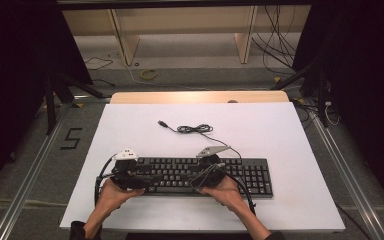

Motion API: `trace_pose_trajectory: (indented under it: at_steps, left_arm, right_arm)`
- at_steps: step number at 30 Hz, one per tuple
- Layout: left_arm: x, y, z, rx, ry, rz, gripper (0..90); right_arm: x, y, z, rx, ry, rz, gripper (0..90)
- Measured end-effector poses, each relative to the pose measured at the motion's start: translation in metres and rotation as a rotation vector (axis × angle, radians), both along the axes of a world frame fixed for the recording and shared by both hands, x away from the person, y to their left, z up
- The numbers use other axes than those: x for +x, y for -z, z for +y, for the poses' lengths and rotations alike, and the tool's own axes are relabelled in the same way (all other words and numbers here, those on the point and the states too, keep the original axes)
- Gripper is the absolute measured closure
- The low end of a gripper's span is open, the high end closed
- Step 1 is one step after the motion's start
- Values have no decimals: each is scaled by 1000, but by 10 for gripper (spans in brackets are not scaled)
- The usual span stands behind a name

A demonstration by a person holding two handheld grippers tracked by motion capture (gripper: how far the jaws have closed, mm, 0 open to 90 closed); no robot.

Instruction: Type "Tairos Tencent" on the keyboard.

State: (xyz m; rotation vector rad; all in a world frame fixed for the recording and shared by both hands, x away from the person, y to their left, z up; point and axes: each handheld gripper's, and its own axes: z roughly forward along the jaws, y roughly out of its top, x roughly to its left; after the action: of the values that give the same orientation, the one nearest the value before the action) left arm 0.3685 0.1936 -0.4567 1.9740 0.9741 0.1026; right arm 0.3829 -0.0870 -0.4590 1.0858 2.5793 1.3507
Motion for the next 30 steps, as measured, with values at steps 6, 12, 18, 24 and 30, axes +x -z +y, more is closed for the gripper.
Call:
trace_pose_trajectory:
  at_steps: [6, 12, 18, 24, 30]
  left_arm:
    - [1, 0, -3, 29, 21, 11, 370]
    - [1, 0, -7, 62, 40, 28, 448]
    - [2, 0, -12, 98, 62, 47, 532]
    - [4, 4, -18, 137, 93, 70, 631]
    - [7, 6, -22, 170, 114, 71, 711]
  right_arm:
    - [0, -1, -2, 8, 14, -2, 415]
    - [-1, -5, -6, 35, 27, -20, 391]
    - [-2, -7, -10, 42, 32, -24, 378]
    - [-3, -7, -14, 42, 36, -26, 362]
    - [-4, -7, -14, 40, 38, -33, 344]
